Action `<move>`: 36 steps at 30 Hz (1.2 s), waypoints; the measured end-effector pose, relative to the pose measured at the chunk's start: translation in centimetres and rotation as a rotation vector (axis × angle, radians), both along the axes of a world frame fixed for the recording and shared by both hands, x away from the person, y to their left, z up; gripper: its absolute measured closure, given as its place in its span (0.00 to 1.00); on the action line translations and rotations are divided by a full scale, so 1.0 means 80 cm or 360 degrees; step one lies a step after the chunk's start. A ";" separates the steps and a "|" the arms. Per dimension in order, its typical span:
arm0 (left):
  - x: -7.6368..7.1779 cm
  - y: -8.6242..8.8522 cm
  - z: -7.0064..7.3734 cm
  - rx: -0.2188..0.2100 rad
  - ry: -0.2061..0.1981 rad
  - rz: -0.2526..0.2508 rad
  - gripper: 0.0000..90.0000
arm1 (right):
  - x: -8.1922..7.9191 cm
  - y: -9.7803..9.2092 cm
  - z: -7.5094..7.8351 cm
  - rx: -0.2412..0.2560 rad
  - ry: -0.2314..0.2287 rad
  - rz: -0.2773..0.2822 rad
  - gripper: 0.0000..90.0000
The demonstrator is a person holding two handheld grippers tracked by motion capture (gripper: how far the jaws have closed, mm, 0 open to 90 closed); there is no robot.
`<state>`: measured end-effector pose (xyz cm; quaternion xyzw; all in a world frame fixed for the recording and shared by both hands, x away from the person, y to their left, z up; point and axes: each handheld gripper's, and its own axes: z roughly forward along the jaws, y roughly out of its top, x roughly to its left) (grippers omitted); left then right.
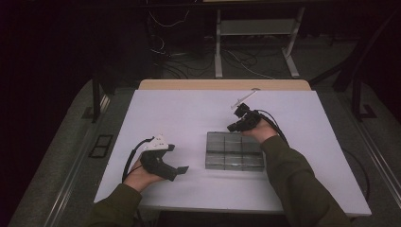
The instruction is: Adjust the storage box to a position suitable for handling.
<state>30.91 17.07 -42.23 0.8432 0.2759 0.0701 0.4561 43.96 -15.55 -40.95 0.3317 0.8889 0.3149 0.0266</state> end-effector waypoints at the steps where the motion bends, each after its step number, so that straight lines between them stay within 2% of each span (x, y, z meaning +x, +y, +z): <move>1: 0.000 0.000 0.000 -0.0001 0.0001 0.0001 0.00 | -0.004 0.001 0.000 0.0002 0.0000 0.0009 0.99; 32: 0.000 -0.001 -0.001 0.0006 0.0000 -0.0006 0.00 | -0.062 0.009 0.002 -0.0026 -0.0023 0.0113 0.99; 36: 0.000 0.000 -0.001 0.0006 0.0005 -0.0001 0.00 | -0.065 -0.003 0.010 0.0056 -0.0096 0.0079 0.99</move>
